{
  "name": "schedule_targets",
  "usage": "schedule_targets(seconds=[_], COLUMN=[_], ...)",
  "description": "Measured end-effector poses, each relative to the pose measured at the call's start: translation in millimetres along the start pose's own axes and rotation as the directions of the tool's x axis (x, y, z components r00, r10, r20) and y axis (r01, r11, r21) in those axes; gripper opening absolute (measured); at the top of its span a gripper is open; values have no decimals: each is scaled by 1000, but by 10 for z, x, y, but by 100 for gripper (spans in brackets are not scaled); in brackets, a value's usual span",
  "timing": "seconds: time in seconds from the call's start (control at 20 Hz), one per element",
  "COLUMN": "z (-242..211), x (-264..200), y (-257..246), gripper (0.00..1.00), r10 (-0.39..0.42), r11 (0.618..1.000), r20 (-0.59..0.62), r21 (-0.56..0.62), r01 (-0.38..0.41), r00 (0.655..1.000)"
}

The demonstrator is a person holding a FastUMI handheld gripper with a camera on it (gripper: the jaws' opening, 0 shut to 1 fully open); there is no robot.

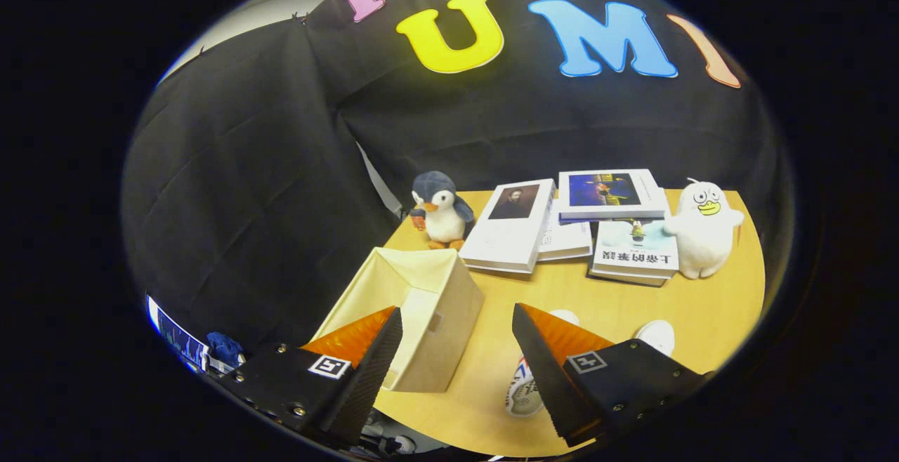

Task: Open the storage box then place both shoes into the box .Put the left shoe in first, then the right shoe, with the right side of both shoes facing outward in a uniform manner.

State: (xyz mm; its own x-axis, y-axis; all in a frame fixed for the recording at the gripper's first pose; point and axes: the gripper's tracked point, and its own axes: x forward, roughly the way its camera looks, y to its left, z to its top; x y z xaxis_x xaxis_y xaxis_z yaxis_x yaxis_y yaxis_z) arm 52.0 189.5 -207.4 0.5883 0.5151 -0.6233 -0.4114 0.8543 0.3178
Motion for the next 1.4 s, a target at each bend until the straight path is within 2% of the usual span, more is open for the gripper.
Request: schedule_targets(seconds=[0.2,0.4,0.7,0.85,0.95,1.1,1.15,1.25,1.4], z=[-348,-693,-1235,-1423,-1605,-1789,-1821,-1839,-1919], x=[74,176,388,510,567,690,740,821,911], y=[-354,-674,-1092,-1231,-1347,-1365,-1400,-1461,-1527], gripper=[96,96,95,95,93,94,93,87,86], r10=[-55,-77,-111,-126,-153,-126,-131,-149,-176], r11=[997,988,970,969,969,965,963,963,967], r20=[-80,-171,-319,-375,-438,-512,-526,-543,-574], r21=[45,118,169,150,110,137,132,109,49], r01=[59,98,172,194,222,225,233,245,248], r00=[995,982,941,919,886,850,840,826,800])
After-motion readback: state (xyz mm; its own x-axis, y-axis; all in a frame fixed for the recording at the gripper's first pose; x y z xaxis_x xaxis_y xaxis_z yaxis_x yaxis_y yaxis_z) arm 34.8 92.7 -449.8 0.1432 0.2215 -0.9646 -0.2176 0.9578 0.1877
